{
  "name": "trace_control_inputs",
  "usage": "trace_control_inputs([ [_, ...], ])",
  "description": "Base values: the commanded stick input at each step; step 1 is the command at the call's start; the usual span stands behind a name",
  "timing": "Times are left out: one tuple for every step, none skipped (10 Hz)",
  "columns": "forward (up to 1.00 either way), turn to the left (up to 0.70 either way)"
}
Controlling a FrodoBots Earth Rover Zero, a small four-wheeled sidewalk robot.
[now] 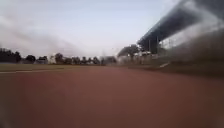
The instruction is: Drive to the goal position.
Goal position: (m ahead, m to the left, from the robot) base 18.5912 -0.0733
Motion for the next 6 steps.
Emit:
trace_control_inputs([
  [0.70, -0.35],
  [0.70, -0.35],
  [0.70, -0.35],
  [0.70, -0.31],
  [0.70, -0.03],
  [0.70, 0.00],
])
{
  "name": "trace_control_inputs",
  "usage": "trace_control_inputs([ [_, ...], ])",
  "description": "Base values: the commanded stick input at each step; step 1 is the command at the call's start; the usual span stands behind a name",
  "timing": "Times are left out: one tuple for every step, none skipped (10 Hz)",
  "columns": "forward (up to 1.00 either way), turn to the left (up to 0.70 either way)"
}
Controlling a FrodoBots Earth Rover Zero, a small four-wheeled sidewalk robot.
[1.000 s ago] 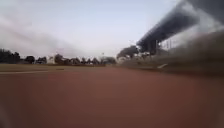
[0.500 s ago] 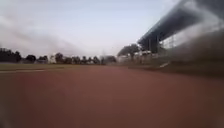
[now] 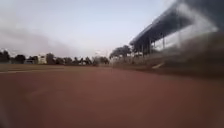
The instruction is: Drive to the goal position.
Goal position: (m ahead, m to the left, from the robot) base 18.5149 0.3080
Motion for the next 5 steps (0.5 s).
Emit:
trace_control_inputs([
  [0.70, 0.00],
  [0.70, 0.00],
  [0.70, 0.00],
  [0.70, 0.00],
  [0.70, 0.00],
])
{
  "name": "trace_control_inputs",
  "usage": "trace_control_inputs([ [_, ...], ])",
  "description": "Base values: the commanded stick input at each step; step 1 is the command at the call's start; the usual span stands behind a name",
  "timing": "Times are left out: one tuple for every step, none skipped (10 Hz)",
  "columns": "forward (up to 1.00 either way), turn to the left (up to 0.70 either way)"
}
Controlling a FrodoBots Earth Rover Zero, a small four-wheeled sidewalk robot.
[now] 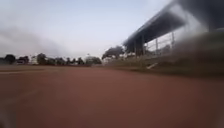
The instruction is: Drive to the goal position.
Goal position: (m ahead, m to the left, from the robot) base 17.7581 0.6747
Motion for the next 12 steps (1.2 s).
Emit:
trace_control_inputs([
  [0.70, -0.02],
  [0.70, -0.34],
  [0.70, -0.34],
  [0.70, 0.00],
  [0.70, 0.00],
  [0.70, 0.00],
  [0.70, 0.00],
  [0.70, 0.00],
  [0.70, 0.00],
  [0.70, 0.00],
  [0.70, 0.00],
  [0.70, 0.00],
])
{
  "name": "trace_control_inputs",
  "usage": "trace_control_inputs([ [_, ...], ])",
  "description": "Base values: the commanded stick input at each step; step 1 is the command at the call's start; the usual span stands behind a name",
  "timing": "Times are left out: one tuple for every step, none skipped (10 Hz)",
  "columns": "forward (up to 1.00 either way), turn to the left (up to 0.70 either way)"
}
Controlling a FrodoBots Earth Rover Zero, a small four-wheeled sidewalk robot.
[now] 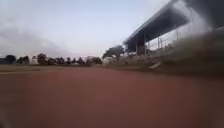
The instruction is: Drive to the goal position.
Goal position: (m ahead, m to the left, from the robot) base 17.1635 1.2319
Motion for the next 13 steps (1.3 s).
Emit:
trace_control_inputs([
  [0.70, 0.00],
  [0.70, 0.00],
  [0.70, 0.00],
  [0.70, 0.00],
  [0.70, 0.00],
  [0.70, 0.00],
  [0.70, 0.00],
  [0.70, 0.00],
  [0.70, 0.00],
  [0.70, 0.00],
  [0.70, 0.00],
  [0.70, -0.35],
  [0.70, -0.35],
])
